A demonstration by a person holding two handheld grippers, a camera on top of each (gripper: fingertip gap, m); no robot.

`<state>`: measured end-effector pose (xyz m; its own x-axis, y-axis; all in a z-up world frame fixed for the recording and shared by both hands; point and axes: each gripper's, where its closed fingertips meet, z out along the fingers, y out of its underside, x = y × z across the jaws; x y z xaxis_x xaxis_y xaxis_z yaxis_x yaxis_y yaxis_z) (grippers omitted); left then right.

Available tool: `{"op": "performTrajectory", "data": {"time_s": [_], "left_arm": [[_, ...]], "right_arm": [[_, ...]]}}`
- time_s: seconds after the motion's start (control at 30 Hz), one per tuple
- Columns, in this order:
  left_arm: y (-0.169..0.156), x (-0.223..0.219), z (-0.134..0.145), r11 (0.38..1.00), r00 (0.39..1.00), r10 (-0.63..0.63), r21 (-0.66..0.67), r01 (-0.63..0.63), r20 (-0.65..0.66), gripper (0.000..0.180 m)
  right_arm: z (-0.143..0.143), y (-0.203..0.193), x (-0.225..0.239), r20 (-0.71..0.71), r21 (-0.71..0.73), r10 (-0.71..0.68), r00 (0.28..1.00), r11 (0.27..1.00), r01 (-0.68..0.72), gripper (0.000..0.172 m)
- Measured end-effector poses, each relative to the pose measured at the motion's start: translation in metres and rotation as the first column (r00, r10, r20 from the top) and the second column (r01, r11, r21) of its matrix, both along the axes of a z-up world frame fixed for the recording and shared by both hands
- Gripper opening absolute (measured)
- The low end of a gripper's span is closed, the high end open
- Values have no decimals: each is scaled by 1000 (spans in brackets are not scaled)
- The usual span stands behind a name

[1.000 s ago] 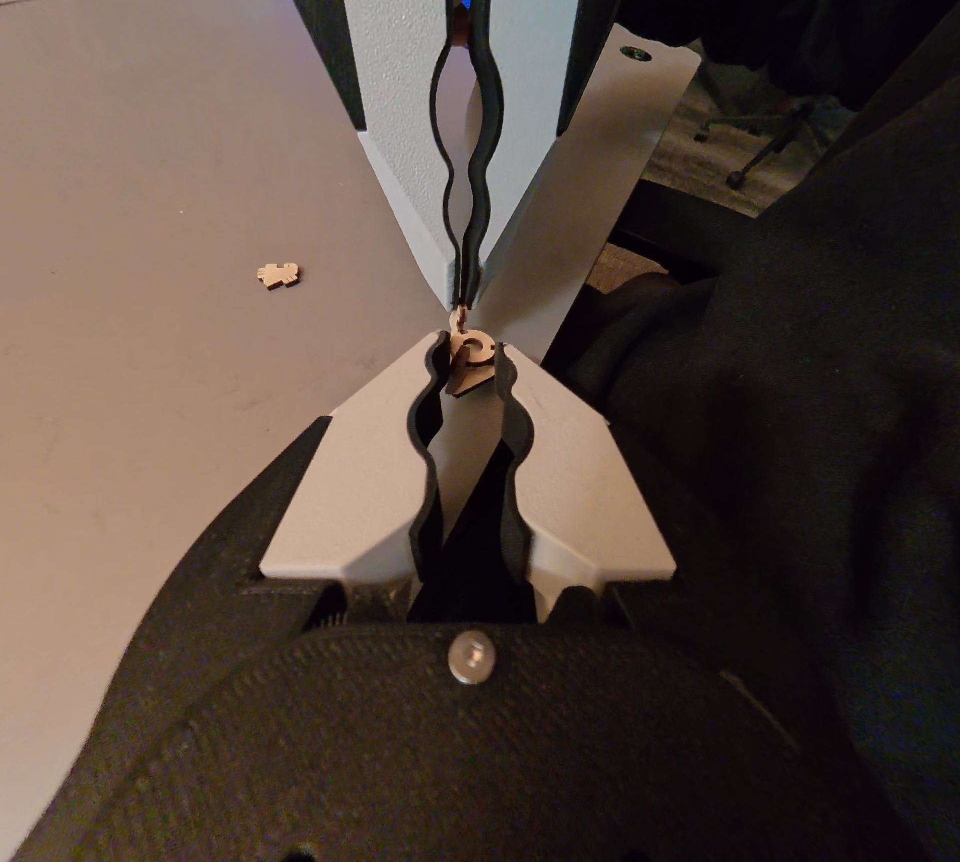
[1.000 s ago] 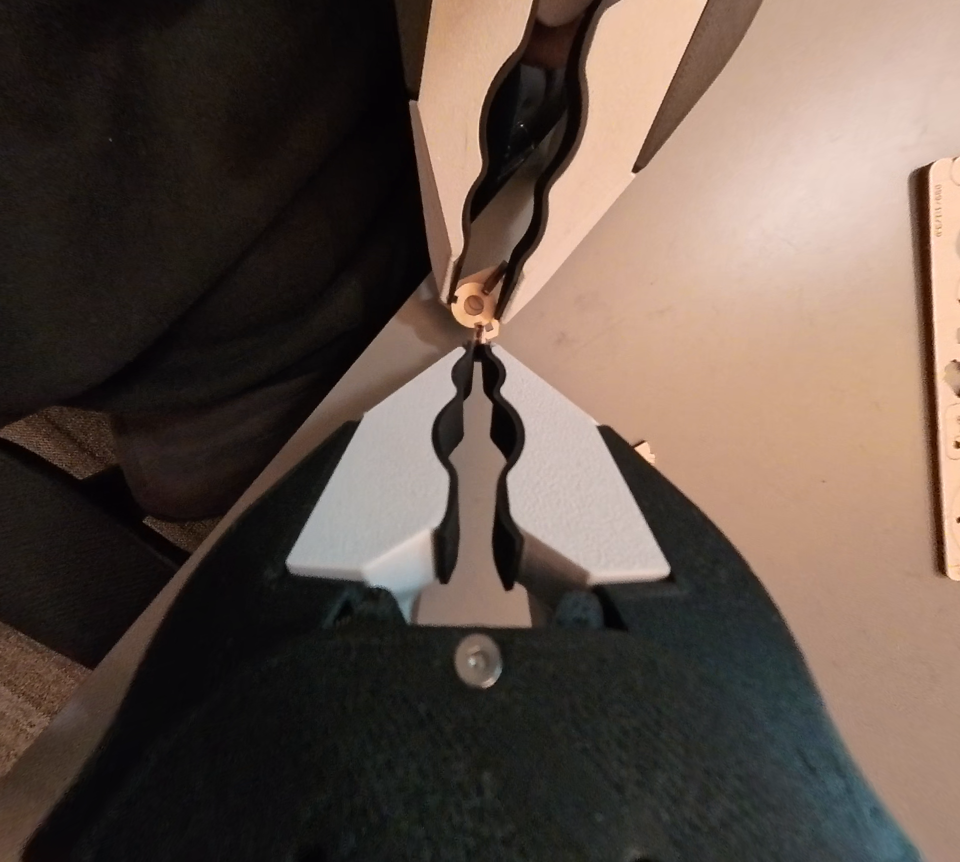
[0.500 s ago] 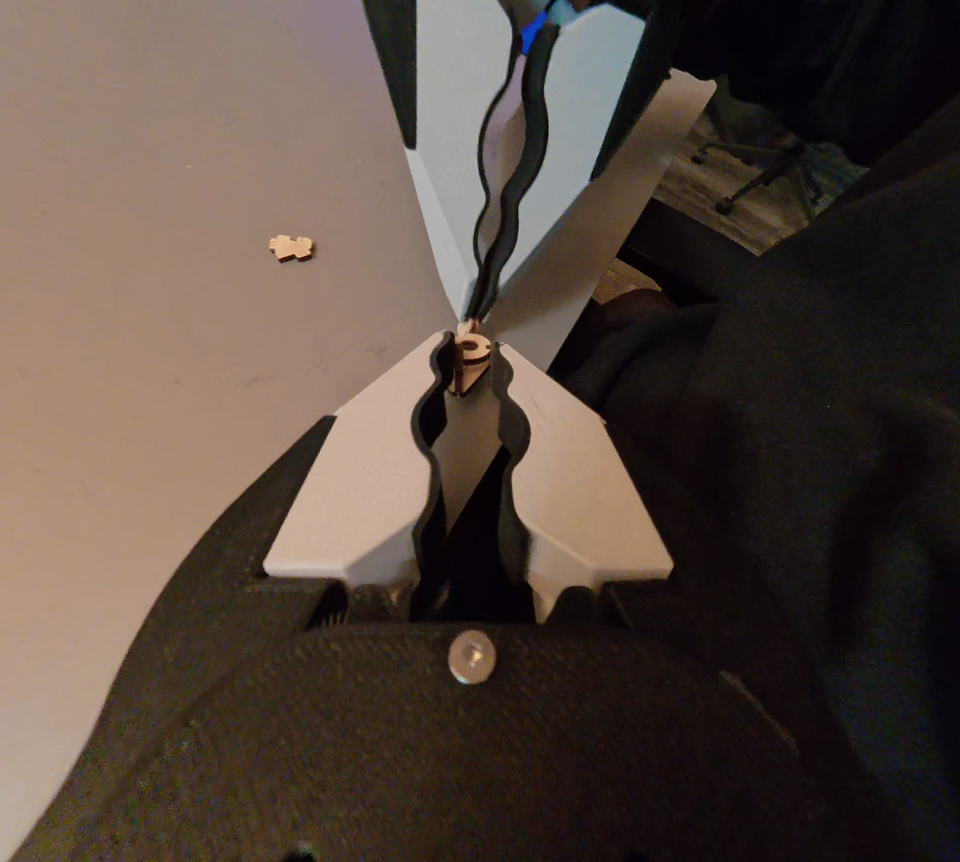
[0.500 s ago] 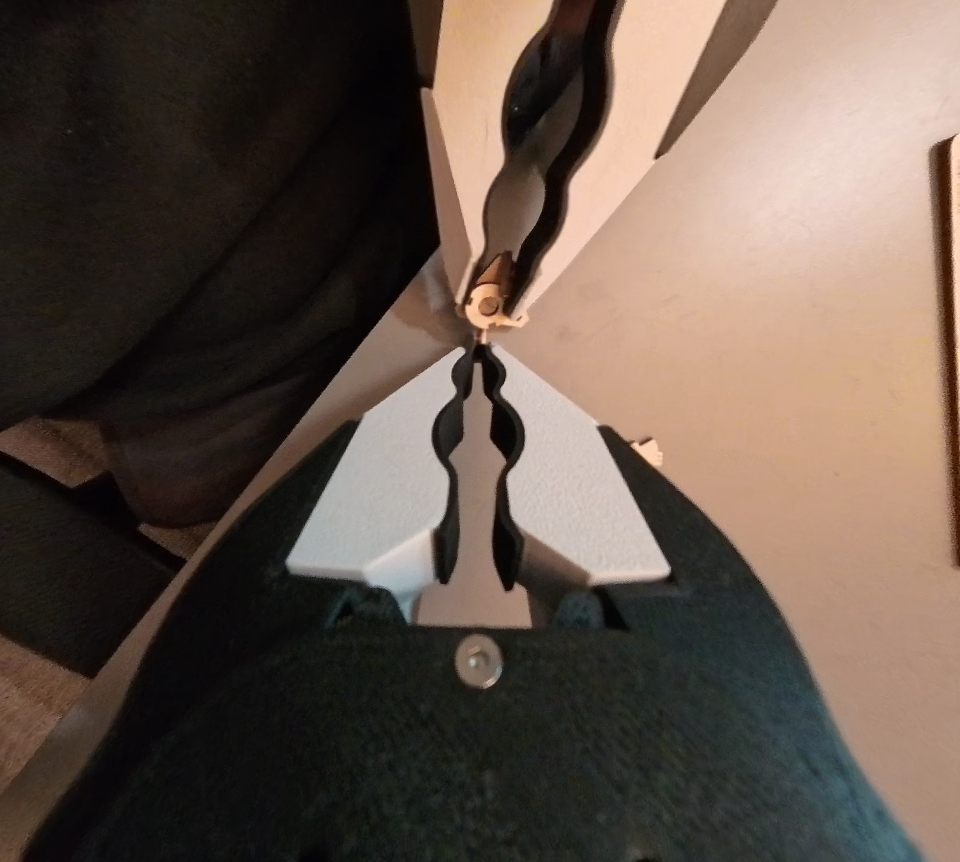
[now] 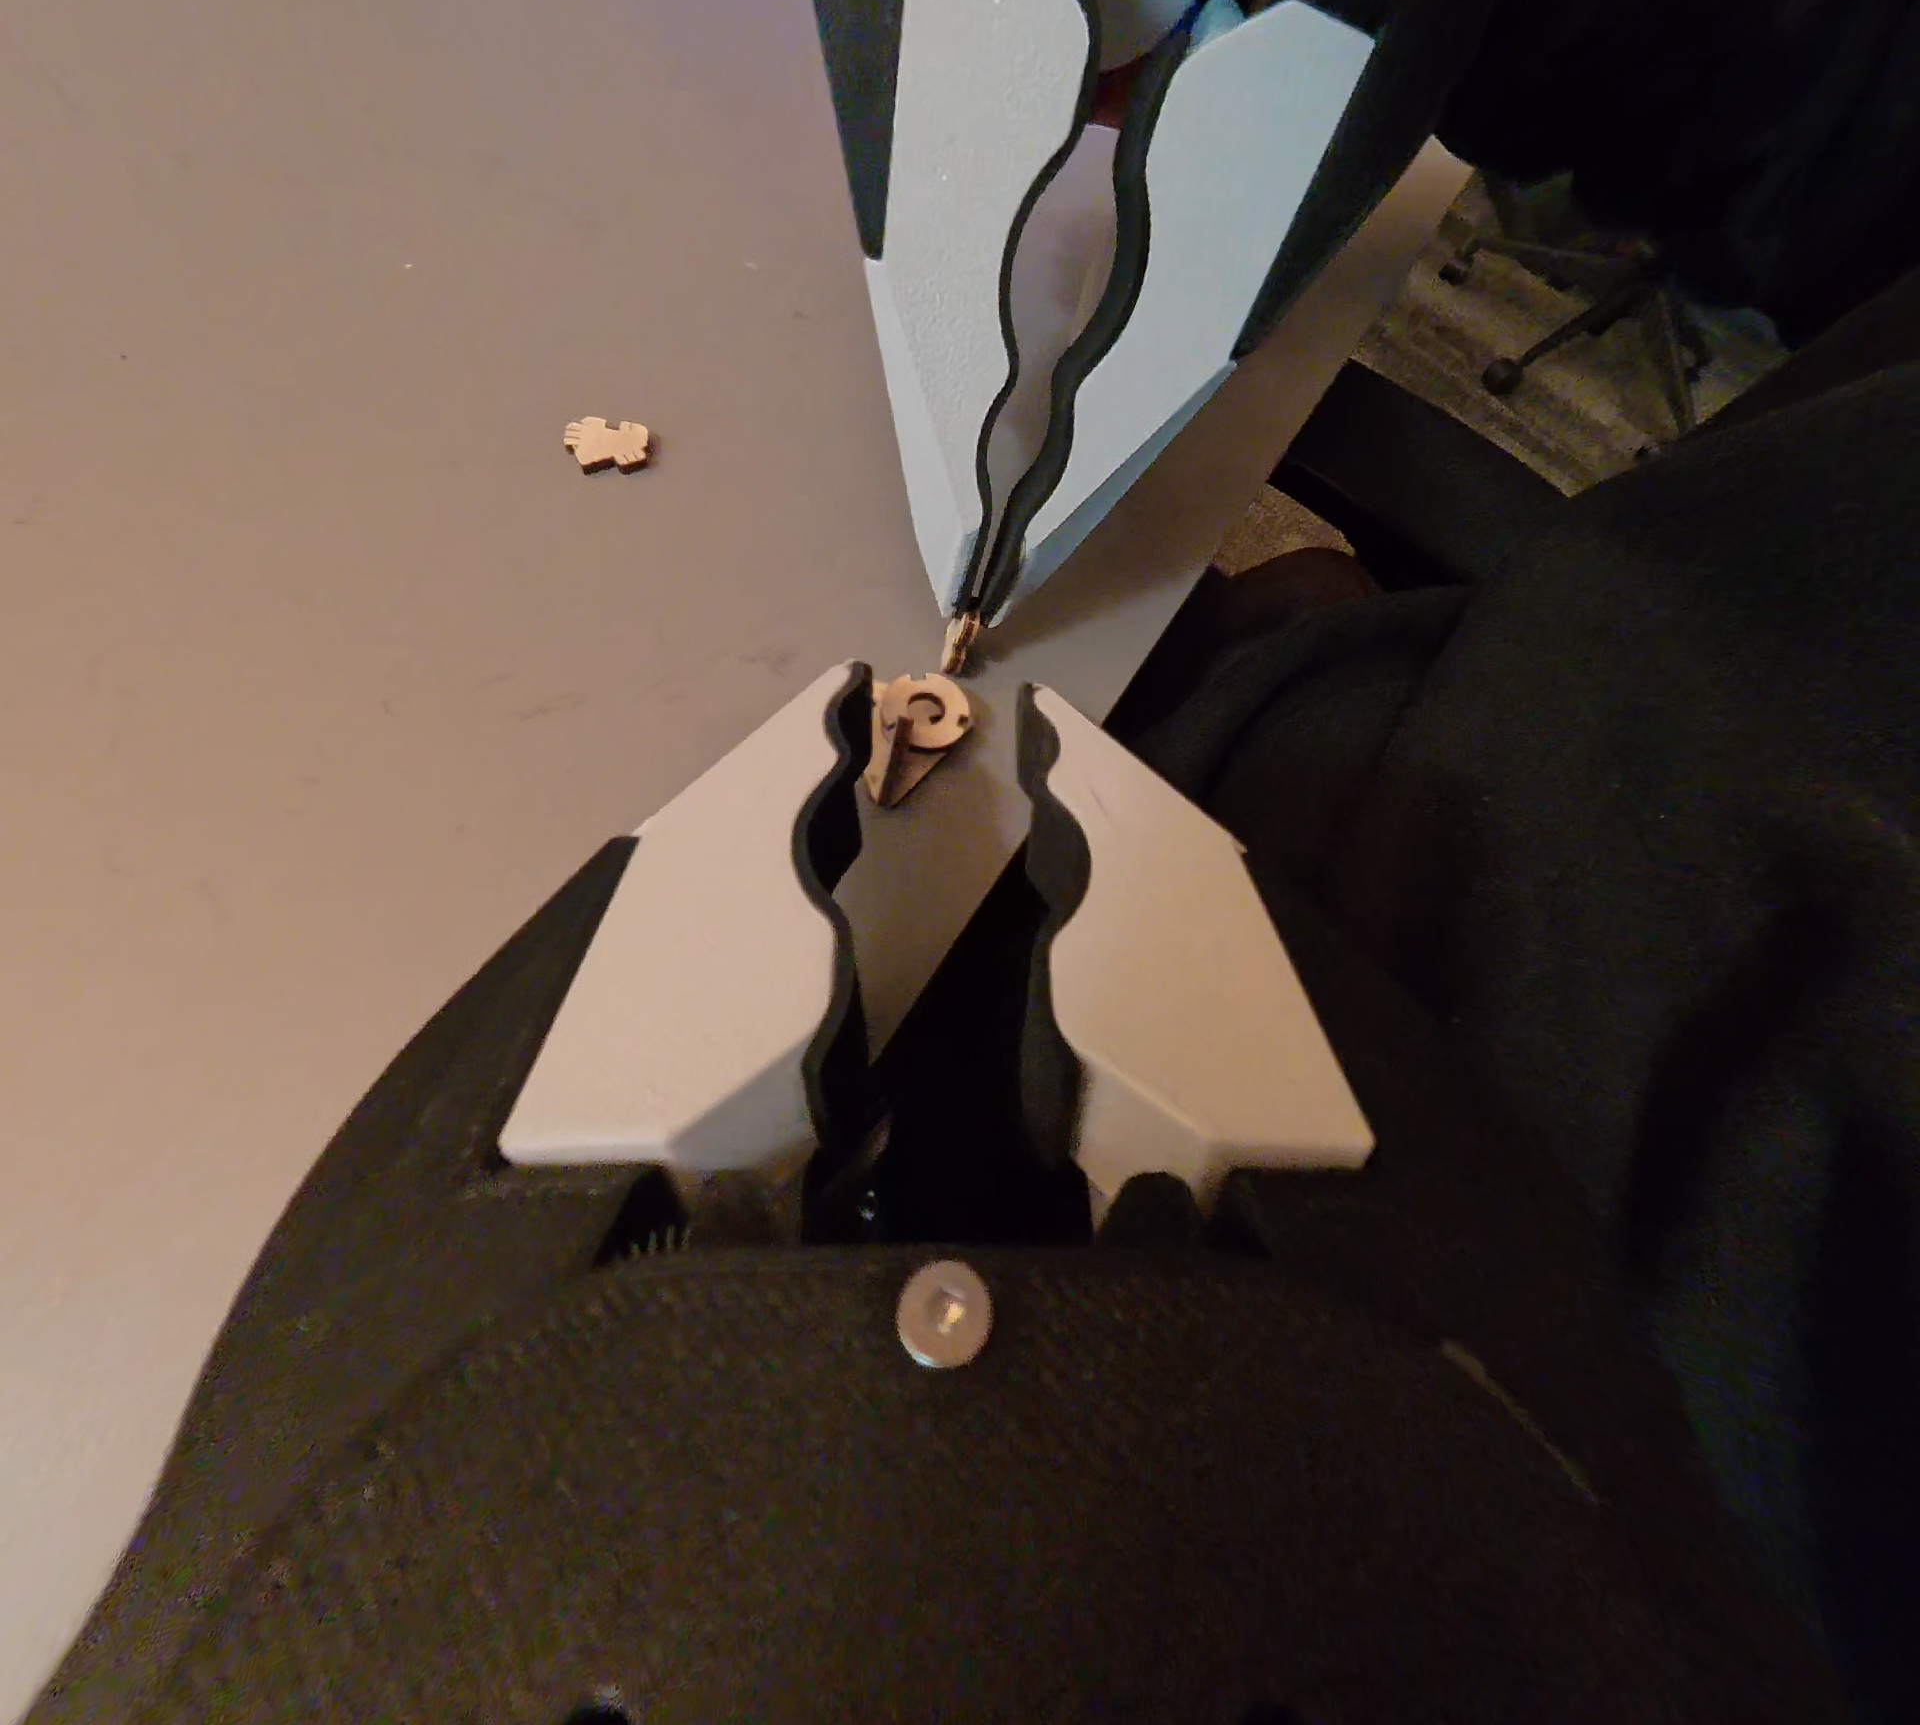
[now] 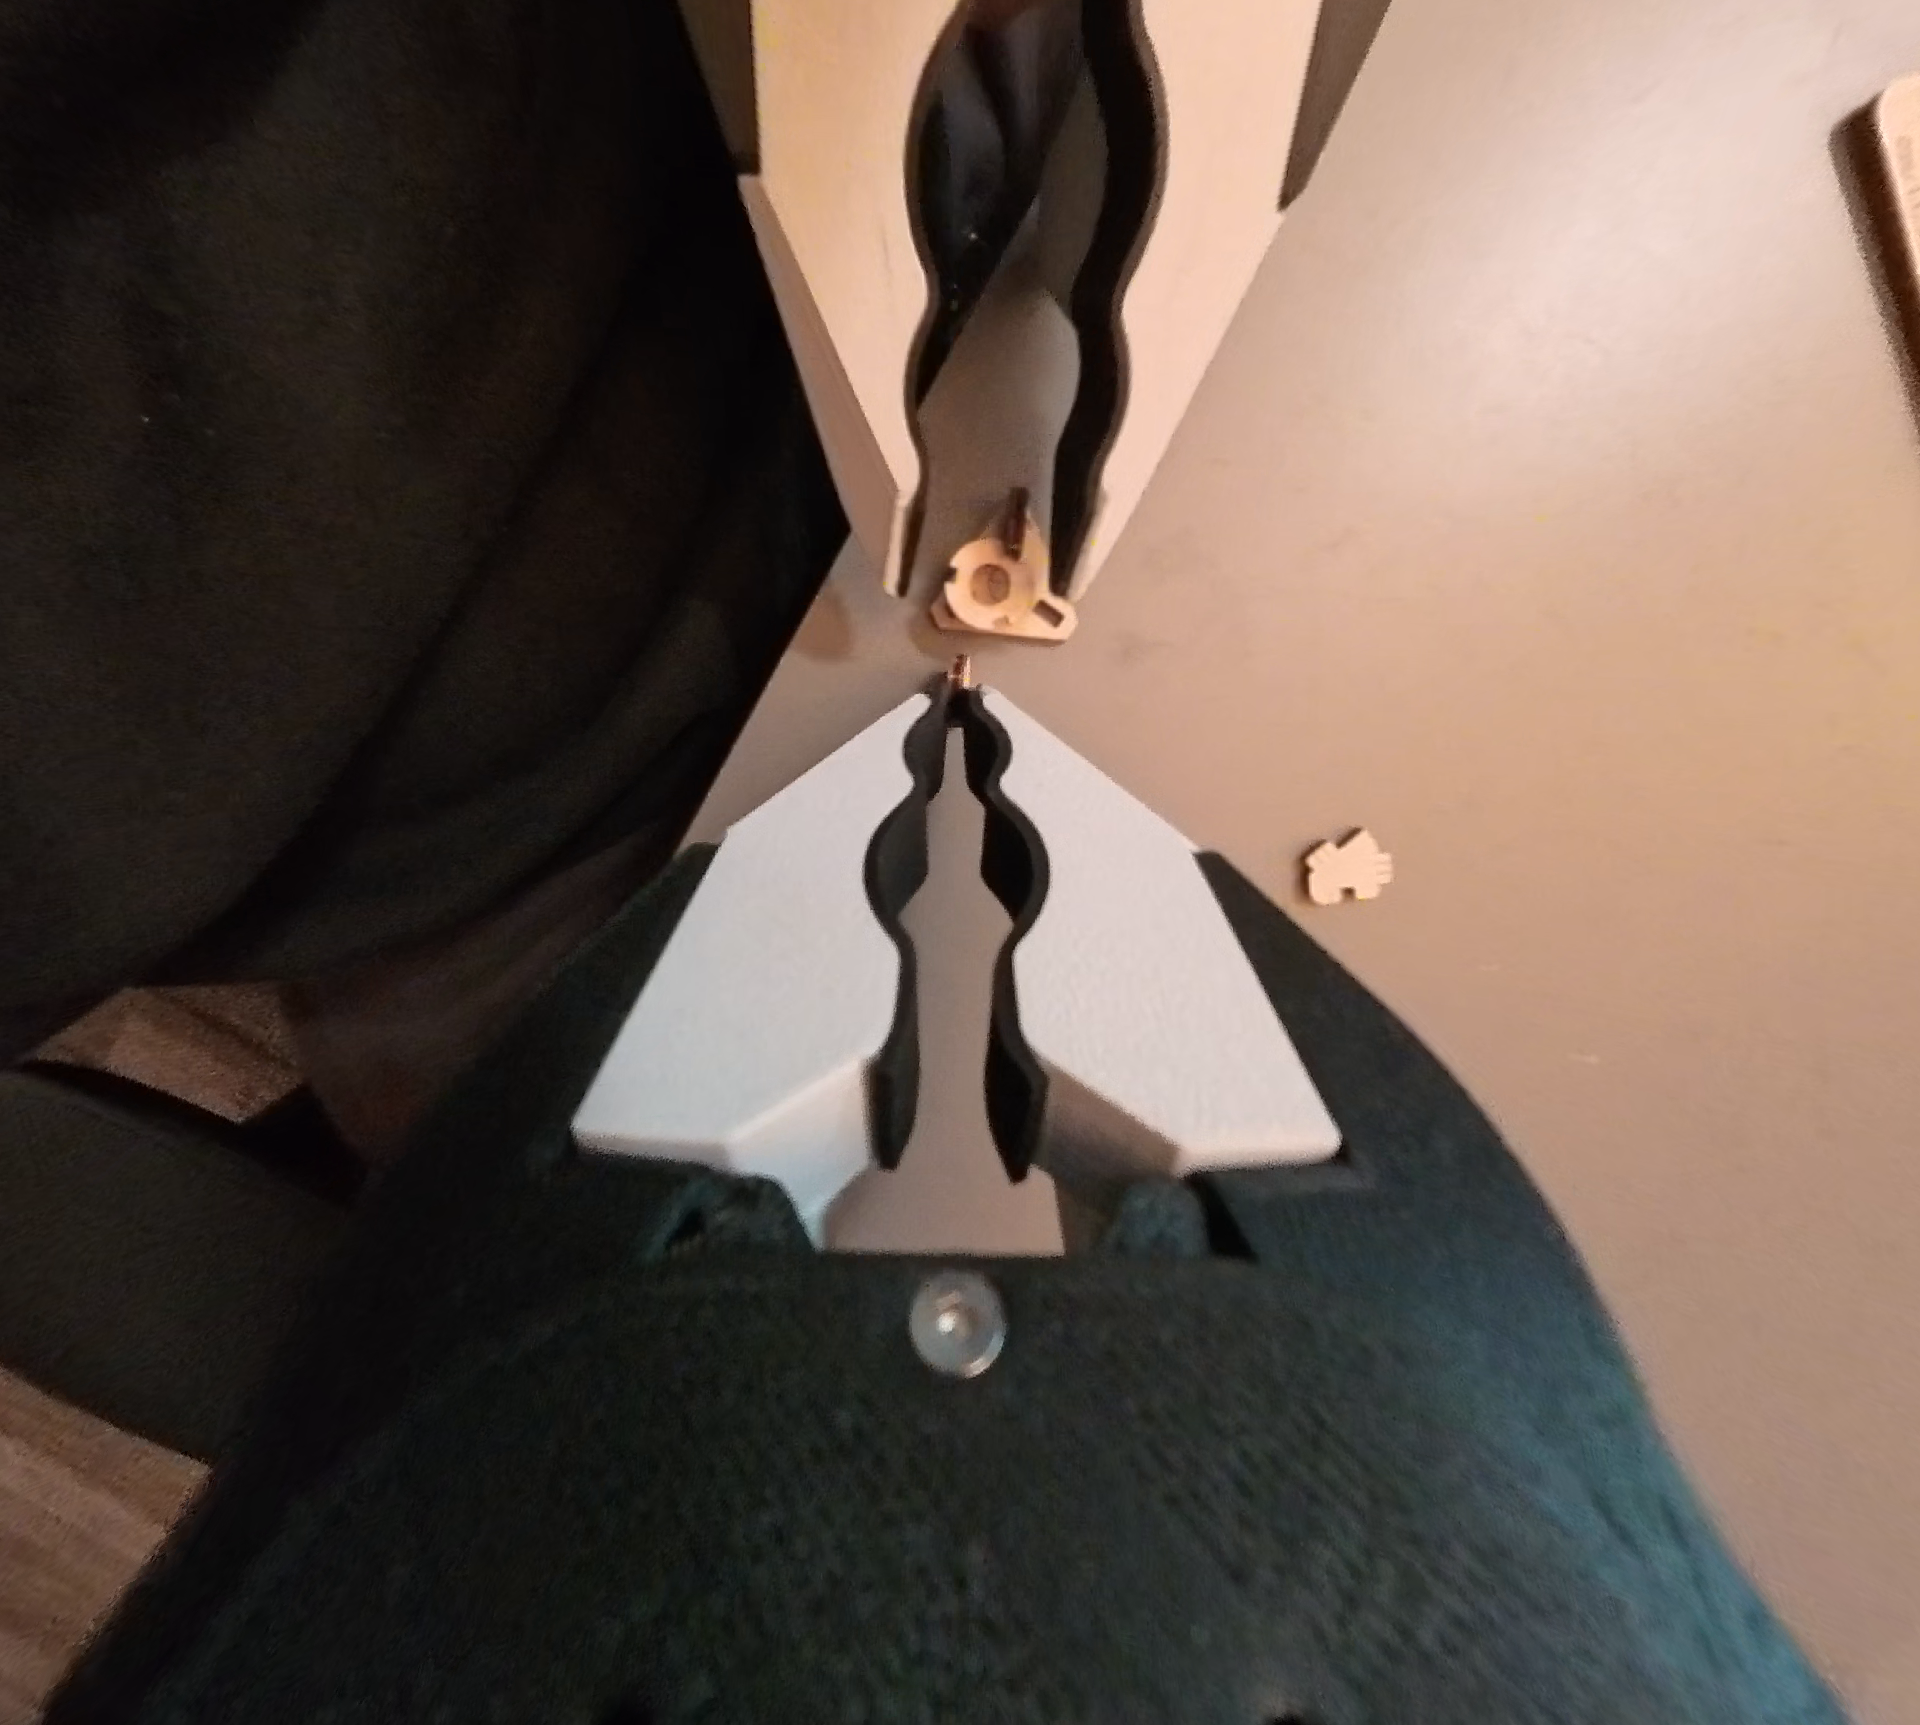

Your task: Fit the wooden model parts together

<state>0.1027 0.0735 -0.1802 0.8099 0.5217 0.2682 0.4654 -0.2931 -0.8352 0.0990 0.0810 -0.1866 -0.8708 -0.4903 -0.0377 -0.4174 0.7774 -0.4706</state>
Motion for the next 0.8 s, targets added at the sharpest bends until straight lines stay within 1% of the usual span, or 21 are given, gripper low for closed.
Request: {"op": "performTrajectory", "data": {"time_s": [0.1, 0.23, 0.4, 0.47, 0.5, 0.53, 0.67, 0.77, 0.8], "left_arm": [[-4, 1, 0, 1000, 1000, 5, -5, -5, -4, 31], [-10, 2, -1, 1000, 1000, 12, -19, -12, 3, 29], [-15, 2, -7, 995, 1000, 15, -96, -16, -12, 18], [-16, 2, -8, 995, 1000, 13, -104, -14, -16, 15], [-16, 2, -8, 994, 1000, 11, -106, -12, -14, 9], [-16, 4, -10, 994, 1000, -1, -106, 1, -1, 2], [-10, 9, -10, 999, 998, -28, -39, 31, 64, 3], [-10, 9, -10, 999, 997, -28, -43, 31, 66, 3], [-10, 8, -10, 999, 998, -21, -44, 24, 65, 2]], "right_arm": [[1, 2, 2, 10, -9, -41, 999, 999, 41, 1], [6, 1, 4, 49, -56, -126, 991, 990, 128, 1], [10, -1, 8, 129, -69, -275, 953, 956, 285, 1], [6, 1, 6, 125, -69, -327, 937, 939, 337, 1], [5, 1, 5, 120, -72, -349, 930, 931, 358, 1], [5, 1, 4, 125, -82, -368, 921, 922, 379, 1], [9, -6, -1, 181, -138, -428, 885, 880, 454, 1], [5, -4, -12, 141, -162, -479, 866, 852, 498, 1], [8, -5, -13, 159, -178, -484, 861, 843, 507, 1]]}}
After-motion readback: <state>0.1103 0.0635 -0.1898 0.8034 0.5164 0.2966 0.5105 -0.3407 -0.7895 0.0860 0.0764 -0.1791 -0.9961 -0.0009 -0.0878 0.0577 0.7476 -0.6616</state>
